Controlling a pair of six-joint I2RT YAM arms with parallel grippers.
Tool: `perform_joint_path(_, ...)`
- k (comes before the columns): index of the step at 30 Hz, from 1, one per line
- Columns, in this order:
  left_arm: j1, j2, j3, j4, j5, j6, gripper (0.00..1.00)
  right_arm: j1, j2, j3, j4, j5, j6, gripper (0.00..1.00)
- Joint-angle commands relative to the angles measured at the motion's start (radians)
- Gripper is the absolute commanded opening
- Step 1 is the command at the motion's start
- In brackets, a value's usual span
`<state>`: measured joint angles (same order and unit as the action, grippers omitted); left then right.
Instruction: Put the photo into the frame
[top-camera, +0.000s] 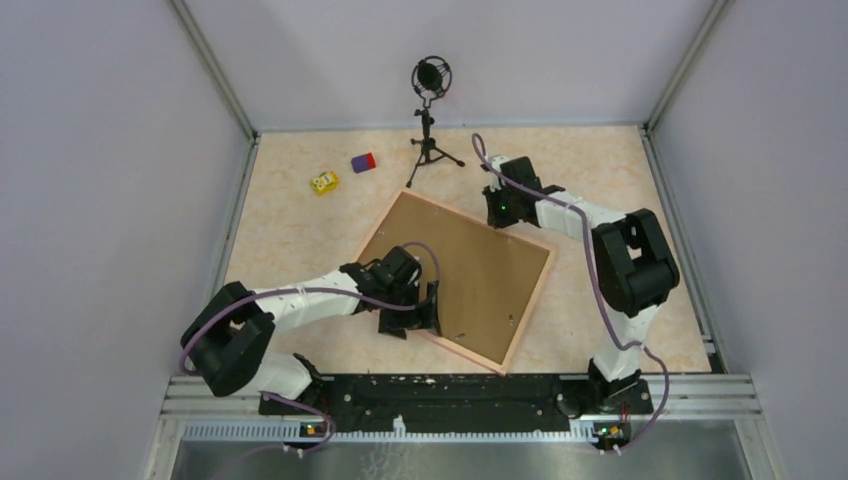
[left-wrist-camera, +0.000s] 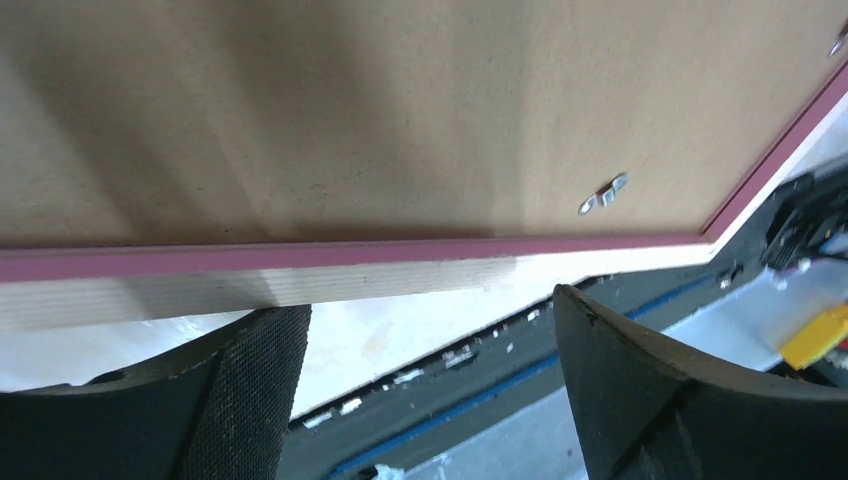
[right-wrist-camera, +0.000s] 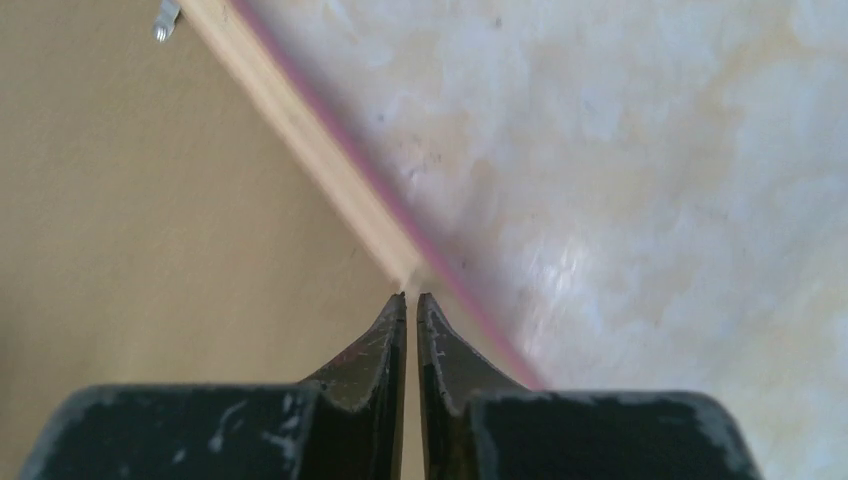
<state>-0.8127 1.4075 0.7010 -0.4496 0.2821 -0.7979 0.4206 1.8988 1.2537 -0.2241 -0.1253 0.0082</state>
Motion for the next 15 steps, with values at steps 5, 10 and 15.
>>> perform_joint_path(5,0.103,0.036,0.065,0.065,-0.149,0.102,0.90,0.010,-0.271,-0.352,-0.096,0.010,0.231,0.05)
perform_joint_path(10,0.108,0.004,0.008,0.079,-0.159,0.060,0.88,0.007,-0.378,-0.408,-0.091,0.056,0.235,0.27)
perform_joint_path(15,0.107,-0.119,-0.108,0.097,-0.139,-0.021,0.86,0.006,-0.301,-0.221,-0.082,0.062,0.205,0.60)
